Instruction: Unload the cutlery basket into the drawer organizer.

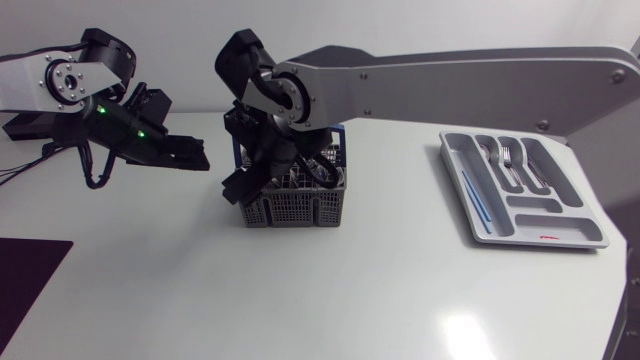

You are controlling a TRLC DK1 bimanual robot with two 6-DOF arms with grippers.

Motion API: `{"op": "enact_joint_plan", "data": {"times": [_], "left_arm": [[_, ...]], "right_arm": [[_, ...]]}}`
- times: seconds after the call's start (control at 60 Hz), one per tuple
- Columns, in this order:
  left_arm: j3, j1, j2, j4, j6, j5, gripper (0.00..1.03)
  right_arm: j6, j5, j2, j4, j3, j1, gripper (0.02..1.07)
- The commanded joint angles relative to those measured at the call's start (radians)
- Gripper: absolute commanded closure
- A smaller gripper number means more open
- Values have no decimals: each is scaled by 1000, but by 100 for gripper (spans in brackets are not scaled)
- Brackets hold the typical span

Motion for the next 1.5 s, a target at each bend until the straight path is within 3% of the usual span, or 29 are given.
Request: {"op": "enact_joint_plan", "data": {"times": [0.0, 0.283, 0.833, 0.983, 1.483], "left_arm": [[-28, 8, 4, 12, 4, 6, 16], [-48, 25, -9, 18, 15, 6, 16], [-62, 28, -21, 26, 21, 6, 16], [-65, 25, -24, 27, 21, 6, 16], [-70, 9, -24, 31, 20, 6, 16]], "right_arm": [[19, 13, 42, -14, 35, 11, 19], [21, 39, 105, -6, 81, 13, 40], [-12, 164, 145, 64, 90, 36, 44], [-22, 168, 144, 101, 76, 36, 57], [-24, 167, 160, 117, 56, 30, 78]]}}
